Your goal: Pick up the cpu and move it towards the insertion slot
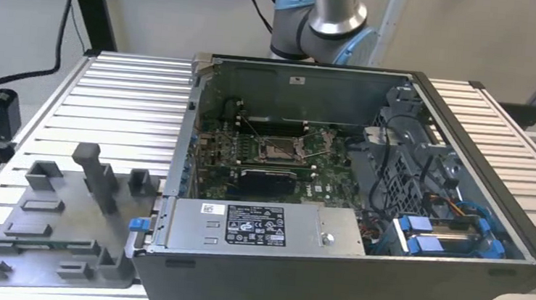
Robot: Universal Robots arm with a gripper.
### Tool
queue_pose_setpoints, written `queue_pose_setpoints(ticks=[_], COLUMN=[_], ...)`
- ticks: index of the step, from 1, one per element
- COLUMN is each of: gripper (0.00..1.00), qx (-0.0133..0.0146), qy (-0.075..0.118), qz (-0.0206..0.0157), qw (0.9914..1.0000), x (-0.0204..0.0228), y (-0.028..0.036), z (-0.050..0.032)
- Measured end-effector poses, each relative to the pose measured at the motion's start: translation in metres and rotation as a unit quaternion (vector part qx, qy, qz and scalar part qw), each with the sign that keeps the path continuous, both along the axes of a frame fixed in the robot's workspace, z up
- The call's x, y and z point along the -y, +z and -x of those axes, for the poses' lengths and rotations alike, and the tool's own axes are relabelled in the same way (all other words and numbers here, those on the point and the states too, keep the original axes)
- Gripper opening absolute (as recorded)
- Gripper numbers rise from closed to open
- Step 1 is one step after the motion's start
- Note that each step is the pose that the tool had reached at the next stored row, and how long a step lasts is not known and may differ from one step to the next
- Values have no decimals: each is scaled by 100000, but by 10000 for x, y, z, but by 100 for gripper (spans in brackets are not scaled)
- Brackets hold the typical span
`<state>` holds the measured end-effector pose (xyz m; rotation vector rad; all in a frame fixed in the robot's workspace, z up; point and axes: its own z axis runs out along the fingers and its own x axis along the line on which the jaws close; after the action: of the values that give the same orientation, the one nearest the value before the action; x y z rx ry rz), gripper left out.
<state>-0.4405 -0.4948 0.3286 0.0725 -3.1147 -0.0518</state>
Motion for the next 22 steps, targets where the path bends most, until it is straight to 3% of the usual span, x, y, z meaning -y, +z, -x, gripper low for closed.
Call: queue_pose_setpoints(ticks=[14, 16, 22], gripper=[0, 0, 0], qx=[-53, -61, -66], qy=[3, 4, 7], qz=[5, 1, 6], qw=[100000, 100000, 100000], x=[0, 1, 0], y=[620, 655, 658], z=[0, 0, -3])
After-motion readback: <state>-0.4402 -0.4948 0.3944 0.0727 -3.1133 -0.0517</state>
